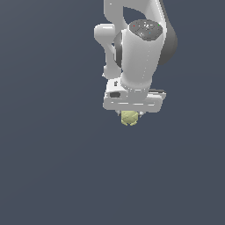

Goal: Pick up the object and move it to a goal position.

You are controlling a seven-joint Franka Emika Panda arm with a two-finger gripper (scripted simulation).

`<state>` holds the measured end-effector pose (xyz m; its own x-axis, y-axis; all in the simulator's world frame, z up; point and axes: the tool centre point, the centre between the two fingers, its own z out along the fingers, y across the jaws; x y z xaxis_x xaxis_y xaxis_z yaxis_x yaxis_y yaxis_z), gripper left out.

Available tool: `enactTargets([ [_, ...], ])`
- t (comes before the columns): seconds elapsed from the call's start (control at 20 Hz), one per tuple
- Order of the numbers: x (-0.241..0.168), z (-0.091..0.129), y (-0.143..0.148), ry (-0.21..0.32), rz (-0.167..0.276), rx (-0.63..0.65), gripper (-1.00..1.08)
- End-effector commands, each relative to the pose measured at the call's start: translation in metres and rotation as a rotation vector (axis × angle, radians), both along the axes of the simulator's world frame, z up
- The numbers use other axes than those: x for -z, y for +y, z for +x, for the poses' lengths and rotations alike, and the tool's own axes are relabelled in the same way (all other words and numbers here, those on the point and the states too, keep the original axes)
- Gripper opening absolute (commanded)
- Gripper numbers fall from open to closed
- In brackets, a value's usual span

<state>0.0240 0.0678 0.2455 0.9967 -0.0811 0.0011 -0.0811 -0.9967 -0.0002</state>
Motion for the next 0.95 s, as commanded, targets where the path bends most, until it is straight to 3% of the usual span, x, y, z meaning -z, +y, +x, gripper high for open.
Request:
enactTargets([
  [0.0,-0.027,-0.004,0.000,0.001,0.000,0.000,-1.00],
  [0.45,-0.093,-0.010,-0.001,0.001,0.000,0.000,-1.00],
  [0.9,-0.109,-0.010,-0.001,0.001,0.000,0.000,-1.00],
])
